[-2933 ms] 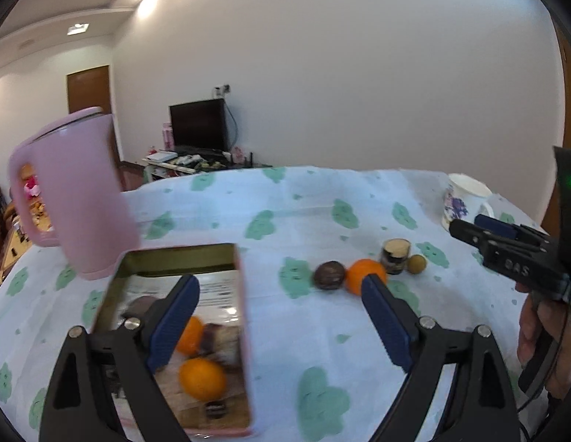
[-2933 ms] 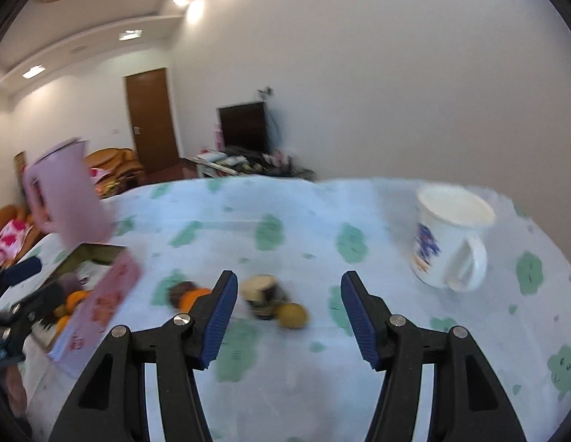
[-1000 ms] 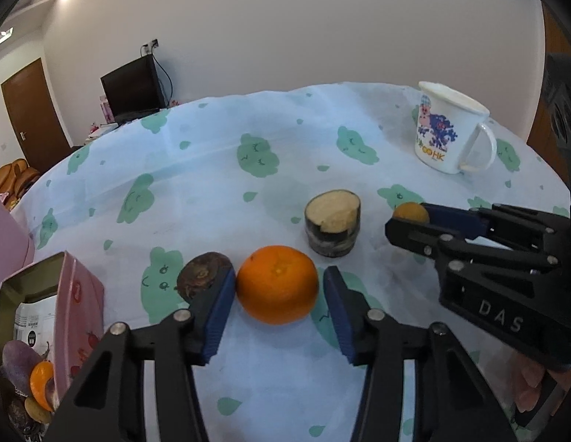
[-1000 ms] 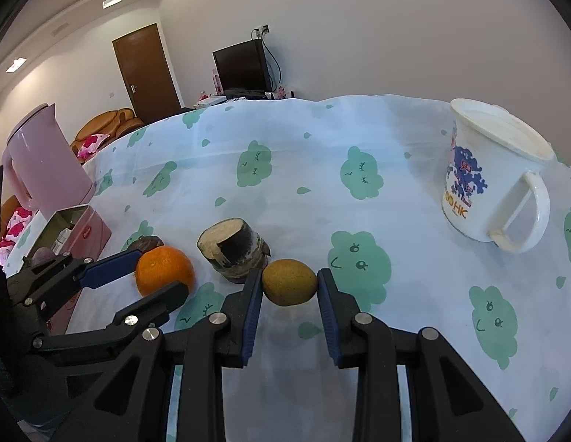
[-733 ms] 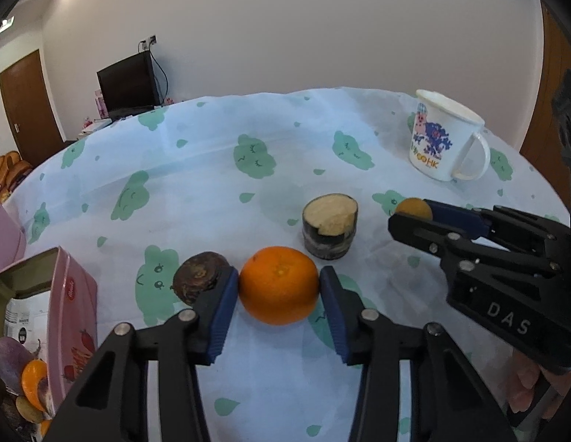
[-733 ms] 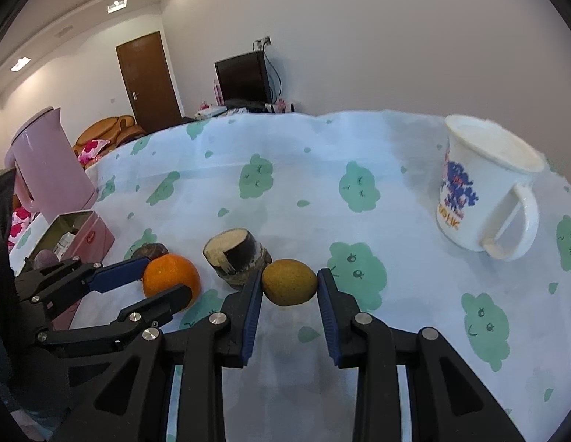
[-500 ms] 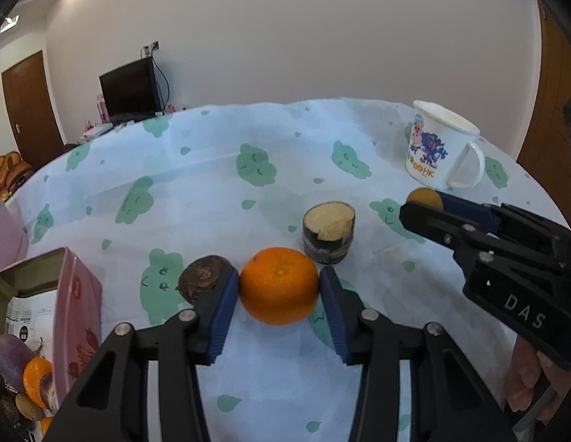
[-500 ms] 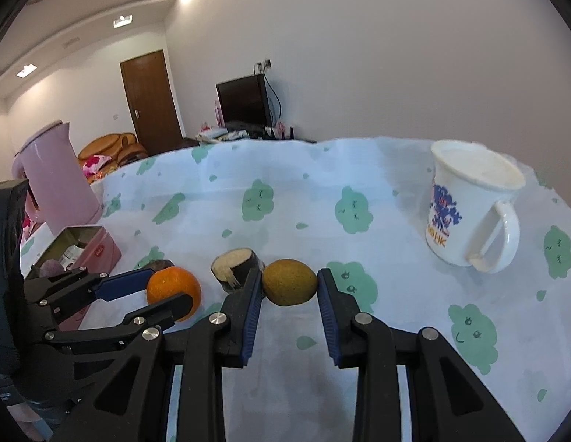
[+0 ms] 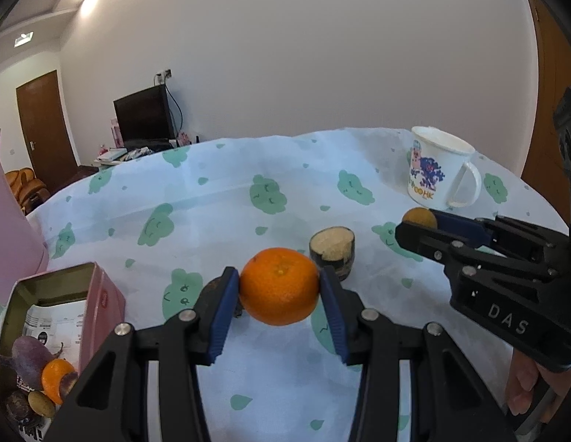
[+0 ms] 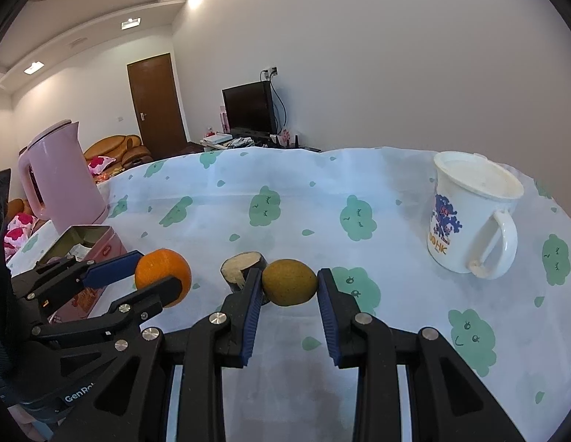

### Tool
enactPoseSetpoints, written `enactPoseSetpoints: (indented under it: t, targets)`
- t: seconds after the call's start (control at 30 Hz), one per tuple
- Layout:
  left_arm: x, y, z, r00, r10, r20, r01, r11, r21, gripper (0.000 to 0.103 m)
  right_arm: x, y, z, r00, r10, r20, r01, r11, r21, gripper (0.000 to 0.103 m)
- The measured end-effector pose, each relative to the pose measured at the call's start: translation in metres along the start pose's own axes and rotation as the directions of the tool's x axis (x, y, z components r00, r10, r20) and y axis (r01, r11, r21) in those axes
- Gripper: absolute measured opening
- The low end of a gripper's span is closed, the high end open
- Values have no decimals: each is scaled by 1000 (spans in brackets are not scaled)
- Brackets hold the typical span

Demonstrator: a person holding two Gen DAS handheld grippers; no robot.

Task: Organize fruits
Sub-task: 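Close the left gripper on the orange while the right grasps the small yellow fruit, then lift the orange with the left gripper while the right lifts the yellow fruit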

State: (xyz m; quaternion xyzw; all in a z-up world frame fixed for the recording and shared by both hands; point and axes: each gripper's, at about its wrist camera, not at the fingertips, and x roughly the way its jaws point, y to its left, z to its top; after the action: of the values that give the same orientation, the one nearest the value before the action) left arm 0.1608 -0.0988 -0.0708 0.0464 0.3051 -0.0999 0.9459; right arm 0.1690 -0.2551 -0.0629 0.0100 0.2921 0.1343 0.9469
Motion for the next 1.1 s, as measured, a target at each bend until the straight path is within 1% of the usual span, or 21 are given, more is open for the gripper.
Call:
enactPoseSetpoints:
  t: [0.4, 0.53, 1.1]
  targets:
    - [-14, 4, -1, 998, 16, 68, -15, 1000, -19, 47, -9, 4, -1, 998, -7, 57, 8, 1000, -20, 32]
    - [-17, 6, -2, 997, 16, 81, -14, 1000, -28, 47, -15, 6, -2, 996, -6, 87, 8, 1000, -29, 32]
    - [-30, 9, -6, 991, 14, 135, -8, 999, -45, 47, -30, 13, -4, 986, -15, 167, 26, 998, -63, 32]
